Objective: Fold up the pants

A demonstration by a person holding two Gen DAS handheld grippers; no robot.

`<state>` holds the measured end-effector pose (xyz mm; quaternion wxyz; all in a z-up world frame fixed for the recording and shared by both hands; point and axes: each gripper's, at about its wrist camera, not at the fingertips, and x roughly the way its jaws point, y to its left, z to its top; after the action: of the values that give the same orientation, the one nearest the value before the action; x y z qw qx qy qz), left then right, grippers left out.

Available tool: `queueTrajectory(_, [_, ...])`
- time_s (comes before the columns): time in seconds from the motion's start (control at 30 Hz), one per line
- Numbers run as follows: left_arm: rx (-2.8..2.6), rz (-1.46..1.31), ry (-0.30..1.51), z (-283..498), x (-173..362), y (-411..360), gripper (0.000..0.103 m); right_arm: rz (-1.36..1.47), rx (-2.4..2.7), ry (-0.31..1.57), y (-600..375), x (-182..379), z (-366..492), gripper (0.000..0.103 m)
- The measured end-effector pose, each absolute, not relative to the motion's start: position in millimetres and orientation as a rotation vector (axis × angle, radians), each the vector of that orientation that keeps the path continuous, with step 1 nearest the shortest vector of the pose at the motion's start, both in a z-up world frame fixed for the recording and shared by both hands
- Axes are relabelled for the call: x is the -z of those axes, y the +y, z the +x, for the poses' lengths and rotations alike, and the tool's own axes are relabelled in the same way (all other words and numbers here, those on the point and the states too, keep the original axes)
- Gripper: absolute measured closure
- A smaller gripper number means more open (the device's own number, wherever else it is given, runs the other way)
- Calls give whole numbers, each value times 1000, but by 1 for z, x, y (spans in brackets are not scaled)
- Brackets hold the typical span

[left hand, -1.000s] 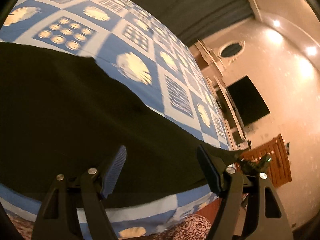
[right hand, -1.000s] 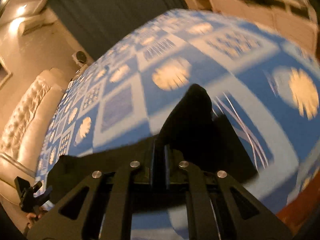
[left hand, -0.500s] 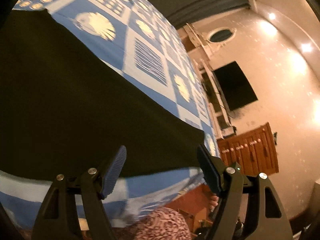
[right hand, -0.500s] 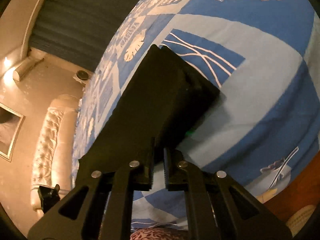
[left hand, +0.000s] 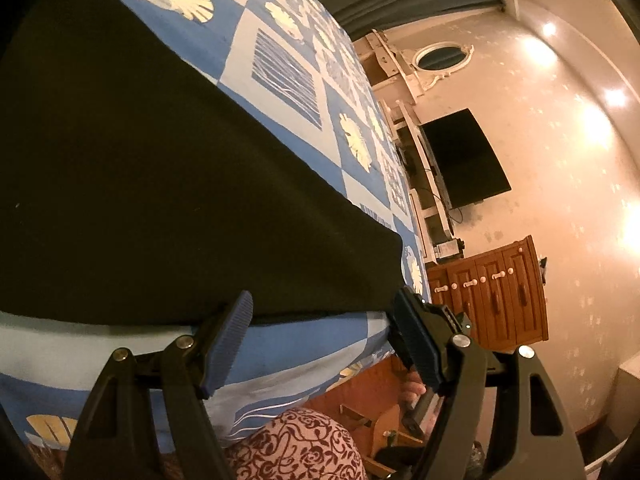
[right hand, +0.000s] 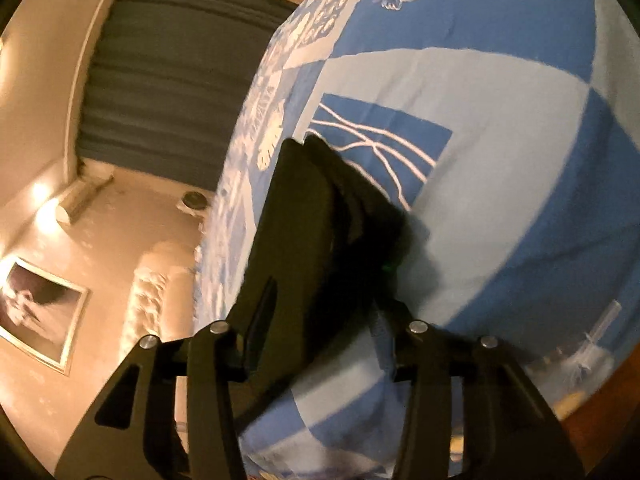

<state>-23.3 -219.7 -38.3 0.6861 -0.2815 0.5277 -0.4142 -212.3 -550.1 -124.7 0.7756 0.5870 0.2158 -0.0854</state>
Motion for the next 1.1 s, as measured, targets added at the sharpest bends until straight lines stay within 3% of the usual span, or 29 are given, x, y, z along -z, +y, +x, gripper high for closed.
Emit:
queueTrajectory(0.03, [925, -632, 1181, -23, 38, -219, 31, 1265, 194, 490, -555, 128, -209, 95])
queueTrajectory(0.2, [921, -621, 1151, -19, 27, -210, 31, 1172, 179, 488, -561, 111, -209, 95])
queueTrajectory(0.37, [878, -571, 1111, -3, 24, -185, 31, 1160, 165, 508, -565, 129, -212, 95])
queueTrajectory(0.43, [849, -559, 1095, 4, 24, -173, 31, 1113, 127, 553, -564, 122, -210, 90])
queueTrajectory(0.6, [758, -493, 1034, 29, 18, -125, 30, 983, 147, 623, -579, 90, -227, 52])
queueTrajectory(0.63, [740, -471, 1027, 35, 17, -115, 23, 947, 154, 636, -583, 84, -230, 50])
queueTrajectory(0.67, [728, -458, 1025, 40, 17, -108, 22, 927, 145, 654, -590, 80, -229, 49])
queueTrajectory(0.87, [648, -368, 1048, 67, 27, -67, 22, 890, 61, 714, -625, 86, -189, 46])
queueTrajectory(1.1, [648, -437, 1043, 74, 39, -35, 22, 1083, -209, 786, -639, 111, -134, 48])
